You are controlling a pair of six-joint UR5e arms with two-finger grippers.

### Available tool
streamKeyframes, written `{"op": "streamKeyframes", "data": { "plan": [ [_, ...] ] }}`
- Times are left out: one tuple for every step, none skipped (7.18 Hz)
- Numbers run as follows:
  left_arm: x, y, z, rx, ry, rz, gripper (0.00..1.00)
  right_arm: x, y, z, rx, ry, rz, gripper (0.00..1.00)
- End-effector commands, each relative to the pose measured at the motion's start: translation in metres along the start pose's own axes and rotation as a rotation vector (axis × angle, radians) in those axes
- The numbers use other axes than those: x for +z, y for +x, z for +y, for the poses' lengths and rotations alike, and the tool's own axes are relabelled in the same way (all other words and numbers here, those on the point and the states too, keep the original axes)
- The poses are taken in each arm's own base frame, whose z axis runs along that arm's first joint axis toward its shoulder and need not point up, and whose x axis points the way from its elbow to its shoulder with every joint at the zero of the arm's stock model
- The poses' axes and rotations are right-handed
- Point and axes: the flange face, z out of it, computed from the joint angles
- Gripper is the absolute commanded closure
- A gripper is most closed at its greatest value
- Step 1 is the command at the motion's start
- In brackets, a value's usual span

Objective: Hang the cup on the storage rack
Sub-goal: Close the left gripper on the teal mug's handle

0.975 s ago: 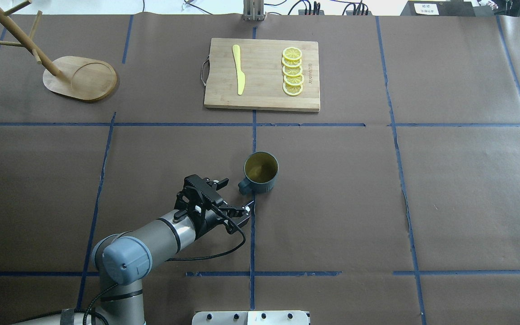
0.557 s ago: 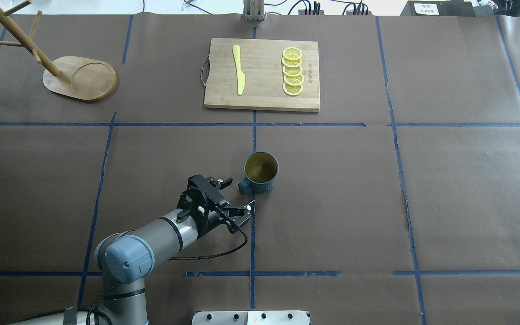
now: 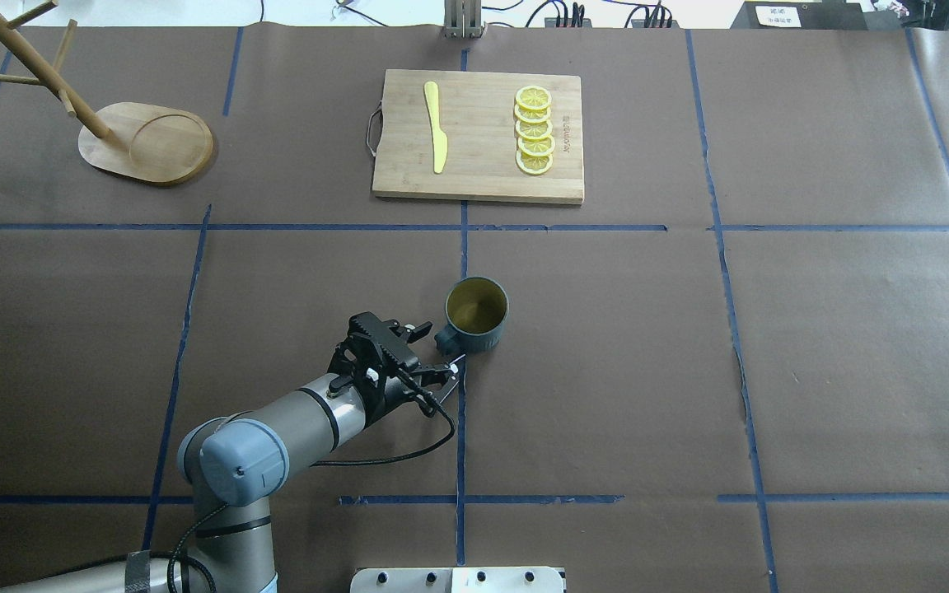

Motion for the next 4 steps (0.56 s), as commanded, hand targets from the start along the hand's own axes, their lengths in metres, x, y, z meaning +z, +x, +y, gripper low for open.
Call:
{"op": "streamKeyframes", "data": {
  "plan": [
    [0.0016,0.0005,0.003,0.003,-0.015,0.014,0.45,0.0,0.0,0.0,0.001,0.0,0.0,0.0],
    [0.0019,0.0003,0.0037,0.003,-0.017,0.014,0.5,0.0001,-0.0002,-0.0006,0.001,0.0,-0.002,0.0],
    [0.002,0.0003,0.0039,0.004,-0.018,0.014,0.56,0.0011,0.0009,0.0,0.004,-0.003,-0.001,0.0],
    [0.0021,0.0018,0.0037,0.003,-0.018,0.016,0.62,0.0011,0.0009,0.0001,0.004,-0.003,-0.001,0.0]
  ]
}}
